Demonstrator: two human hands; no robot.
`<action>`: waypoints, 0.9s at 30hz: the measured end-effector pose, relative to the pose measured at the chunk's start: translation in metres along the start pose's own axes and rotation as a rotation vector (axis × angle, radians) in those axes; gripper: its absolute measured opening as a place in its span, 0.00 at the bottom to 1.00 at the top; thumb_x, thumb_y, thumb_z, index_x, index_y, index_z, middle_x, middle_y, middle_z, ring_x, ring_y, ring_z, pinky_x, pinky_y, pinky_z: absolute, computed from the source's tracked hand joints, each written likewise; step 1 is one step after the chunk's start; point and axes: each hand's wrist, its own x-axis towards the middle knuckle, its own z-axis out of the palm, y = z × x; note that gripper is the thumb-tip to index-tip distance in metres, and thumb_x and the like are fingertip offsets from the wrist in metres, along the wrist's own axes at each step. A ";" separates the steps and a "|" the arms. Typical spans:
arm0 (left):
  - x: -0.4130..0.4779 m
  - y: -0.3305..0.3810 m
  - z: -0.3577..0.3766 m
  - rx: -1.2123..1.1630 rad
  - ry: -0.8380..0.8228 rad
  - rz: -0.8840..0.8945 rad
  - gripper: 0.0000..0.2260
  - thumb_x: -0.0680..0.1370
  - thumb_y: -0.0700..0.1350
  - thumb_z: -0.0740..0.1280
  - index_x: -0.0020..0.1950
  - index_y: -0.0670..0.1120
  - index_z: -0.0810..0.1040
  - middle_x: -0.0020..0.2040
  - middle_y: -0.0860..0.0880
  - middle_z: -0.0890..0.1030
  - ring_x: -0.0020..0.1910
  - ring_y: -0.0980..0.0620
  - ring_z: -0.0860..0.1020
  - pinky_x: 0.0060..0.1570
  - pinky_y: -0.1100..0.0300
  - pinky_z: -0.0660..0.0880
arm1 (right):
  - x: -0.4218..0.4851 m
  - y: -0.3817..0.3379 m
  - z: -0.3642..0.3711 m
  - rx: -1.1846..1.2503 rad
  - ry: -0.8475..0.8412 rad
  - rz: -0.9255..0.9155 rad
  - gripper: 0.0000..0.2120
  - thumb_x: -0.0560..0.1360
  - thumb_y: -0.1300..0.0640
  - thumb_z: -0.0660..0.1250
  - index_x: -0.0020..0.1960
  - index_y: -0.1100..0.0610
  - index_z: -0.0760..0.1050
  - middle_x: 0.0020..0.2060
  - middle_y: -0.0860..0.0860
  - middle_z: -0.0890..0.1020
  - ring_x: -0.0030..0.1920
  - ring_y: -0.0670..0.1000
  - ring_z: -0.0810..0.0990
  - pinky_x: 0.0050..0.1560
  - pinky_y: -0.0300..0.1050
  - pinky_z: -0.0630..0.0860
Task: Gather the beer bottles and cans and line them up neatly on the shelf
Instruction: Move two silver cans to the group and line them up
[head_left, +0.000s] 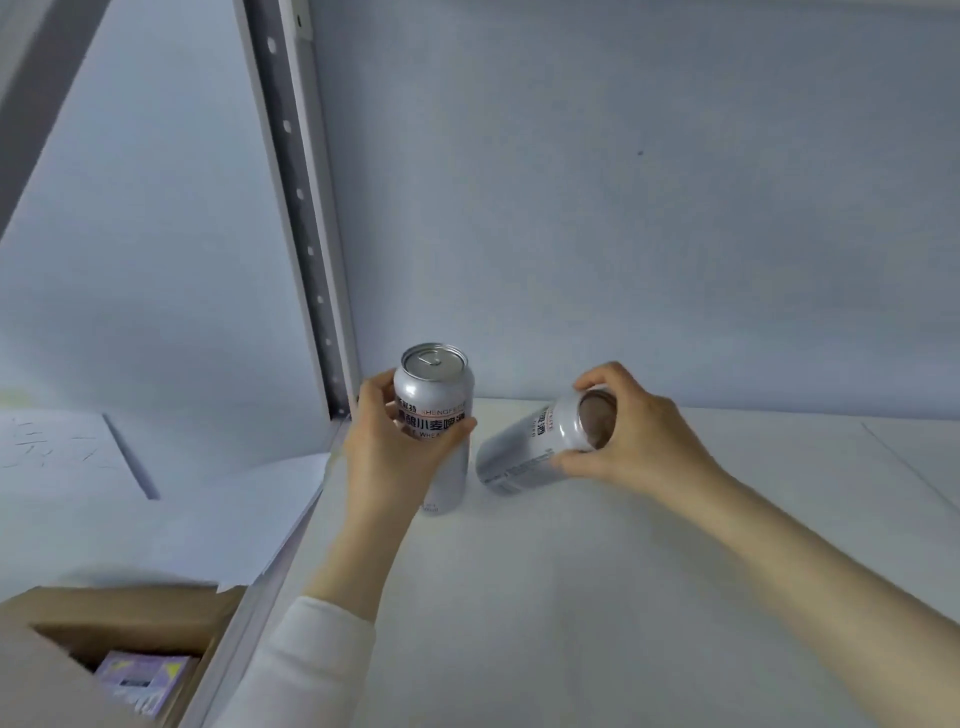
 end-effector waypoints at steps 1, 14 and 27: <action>-0.004 0.003 0.002 -0.012 -0.017 0.009 0.30 0.62 0.45 0.78 0.59 0.48 0.68 0.50 0.55 0.75 0.47 0.57 0.74 0.43 0.68 0.70 | -0.004 0.001 -0.013 -0.017 -0.034 0.014 0.29 0.58 0.51 0.76 0.55 0.45 0.67 0.49 0.44 0.77 0.48 0.50 0.78 0.48 0.45 0.76; -0.038 0.019 0.034 -0.013 -0.204 0.012 0.31 0.63 0.45 0.78 0.62 0.49 0.69 0.52 0.56 0.75 0.47 0.61 0.74 0.44 0.70 0.71 | -0.030 0.047 -0.033 0.141 -0.048 0.014 0.49 0.62 0.52 0.78 0.74 0.43 0.52 0.62 0.42 0.70 0.60 0.44 0.72 0.59 0.38 0.69; -0.054 0.049 0.053 0.002 -0.252 0.128 0.30 0.61 0.50 0.77 0.61 0.49 0.72 0.46 0.58 0.76 0.44 0.63 0.76 0.39 0.76 0.71 | -0.074 0.090 0.033 0.641 0.476 0.299 0.32 0.59 0.61 0.79 0.56 0.52 0.67 0.48 0.44 0.77 0.46 0.44 0.78 0.42 0.33 0.74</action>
